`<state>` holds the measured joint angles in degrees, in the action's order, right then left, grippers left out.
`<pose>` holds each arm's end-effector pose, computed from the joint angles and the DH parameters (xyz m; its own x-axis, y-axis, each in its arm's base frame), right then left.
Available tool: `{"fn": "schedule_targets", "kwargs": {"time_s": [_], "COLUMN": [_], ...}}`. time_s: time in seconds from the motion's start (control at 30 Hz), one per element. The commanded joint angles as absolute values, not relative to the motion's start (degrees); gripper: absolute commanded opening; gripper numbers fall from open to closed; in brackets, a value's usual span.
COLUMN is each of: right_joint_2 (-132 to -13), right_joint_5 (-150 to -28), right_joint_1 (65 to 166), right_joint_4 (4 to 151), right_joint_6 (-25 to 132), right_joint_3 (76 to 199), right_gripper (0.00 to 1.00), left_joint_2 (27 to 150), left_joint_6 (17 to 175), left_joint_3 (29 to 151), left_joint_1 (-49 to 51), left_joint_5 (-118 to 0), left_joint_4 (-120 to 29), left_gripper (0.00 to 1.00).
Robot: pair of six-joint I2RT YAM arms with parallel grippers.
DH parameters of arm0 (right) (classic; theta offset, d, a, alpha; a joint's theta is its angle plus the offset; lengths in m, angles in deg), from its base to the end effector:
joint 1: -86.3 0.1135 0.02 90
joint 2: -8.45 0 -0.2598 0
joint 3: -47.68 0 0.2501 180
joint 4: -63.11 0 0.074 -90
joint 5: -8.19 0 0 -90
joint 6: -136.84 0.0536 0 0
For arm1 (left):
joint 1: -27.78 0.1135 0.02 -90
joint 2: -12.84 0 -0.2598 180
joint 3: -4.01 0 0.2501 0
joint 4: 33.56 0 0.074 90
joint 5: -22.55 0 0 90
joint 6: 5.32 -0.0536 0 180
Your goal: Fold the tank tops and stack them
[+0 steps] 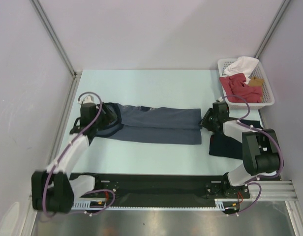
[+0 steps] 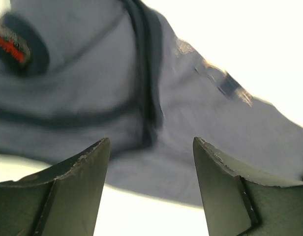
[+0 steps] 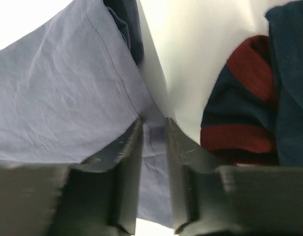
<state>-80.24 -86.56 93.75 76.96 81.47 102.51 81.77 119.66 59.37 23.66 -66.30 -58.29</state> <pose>0.3043 0.0443 0.1396 -0.7084 0.4785 -0.5189 0.2650 0.8617 0.4328 0.2691 -0.0205 0.2182 -0.5567 -0.5346 -0.6359 -0.2827 0.8417 -0.4601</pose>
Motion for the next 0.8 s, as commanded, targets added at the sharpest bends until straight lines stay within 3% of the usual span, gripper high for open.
{"fn": "schedule_targets", "kwargs": {"time_s": [0.0, 0.1, 0.23, 0.33, 0.37, 0.77], "right_joint_2": [-75.67, -73.73, -75.92, -82.59, -84.61, -98.96], "right_joint_5": [-81.99, -78.83, -75.83, -73.55, -73.02, -70.38], "right_joint_1": [94.56, 95.53, 97.64, 99.22, 99.66, 100.63], "right_joint_4": [79.27, 80.41, 82.35, 86.03, 87.78, 91.67], "right_joint_6": [78.66, 77.08, 74.53, 73.03, 72.77, 74.79], "right_joint_3": [104.63, 106.56, 112.17, 119.47, 121.31, 129.24], "right_gripper": [0.34, 0.47, 0.76, 0.76, 0.76, 0.68], "left_joint_2": [68.24, 59.09, 51.09, 49.14, 49.66, 63.18], "left_joint_6": [122.9, 125.54, 130.27, 134.57, 135.9, 140.31], "left_joint_3": [53.24, 47.53, 42.6, 41.45, 41.54, 36.44], "left_joint_1": [21.38, 21.11, 21.1, 21.19, 21.11, 26.46], "left_joint_5": [-66.75, -67.27, -72.28, -75.88, -76.85, -75.97], "left_joint_4": [-58.95, -62.28, -67.74, -71.25, -73.87, -64.78], "left_gripper": [0.74, 0.75, 0.76, 0.88, 1.0, 1.0]}}
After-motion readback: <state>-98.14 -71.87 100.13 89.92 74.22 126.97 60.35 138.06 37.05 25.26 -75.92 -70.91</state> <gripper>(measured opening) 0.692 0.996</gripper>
